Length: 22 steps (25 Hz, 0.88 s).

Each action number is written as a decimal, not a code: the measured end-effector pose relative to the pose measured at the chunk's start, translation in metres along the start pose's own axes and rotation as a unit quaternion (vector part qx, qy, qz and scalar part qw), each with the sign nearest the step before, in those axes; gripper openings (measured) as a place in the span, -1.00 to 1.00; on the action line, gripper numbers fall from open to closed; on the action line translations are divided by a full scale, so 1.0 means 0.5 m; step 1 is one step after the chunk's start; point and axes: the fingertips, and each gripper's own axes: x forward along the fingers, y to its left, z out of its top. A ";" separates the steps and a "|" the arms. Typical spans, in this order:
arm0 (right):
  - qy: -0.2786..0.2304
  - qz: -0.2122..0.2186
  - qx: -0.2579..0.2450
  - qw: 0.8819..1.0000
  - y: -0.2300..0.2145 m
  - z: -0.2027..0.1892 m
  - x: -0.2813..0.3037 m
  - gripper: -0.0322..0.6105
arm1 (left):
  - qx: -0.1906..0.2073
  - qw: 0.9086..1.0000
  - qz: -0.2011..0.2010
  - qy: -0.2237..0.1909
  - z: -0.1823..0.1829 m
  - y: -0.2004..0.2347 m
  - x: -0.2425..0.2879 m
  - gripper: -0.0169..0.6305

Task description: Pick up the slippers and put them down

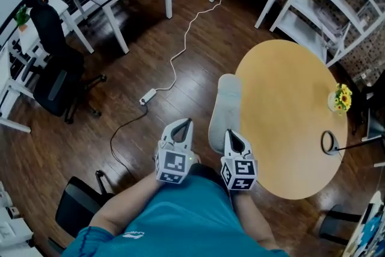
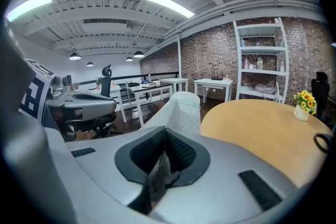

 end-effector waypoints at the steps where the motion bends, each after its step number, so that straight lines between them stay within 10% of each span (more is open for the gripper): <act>1: 0.002 0.010 -0.001 1.000 0.006 0.000 0.014 -0.84 | 0.001 1.000 0.009 0.003 -0.002 0.013 0.000 -0.93; 22: 0.045 0.129 -0.032 0.990 0.093 0.020 0.243 -0.84 | -0.036 0.991 0.118 0.056 -0.071 0.177 0.032 -0.93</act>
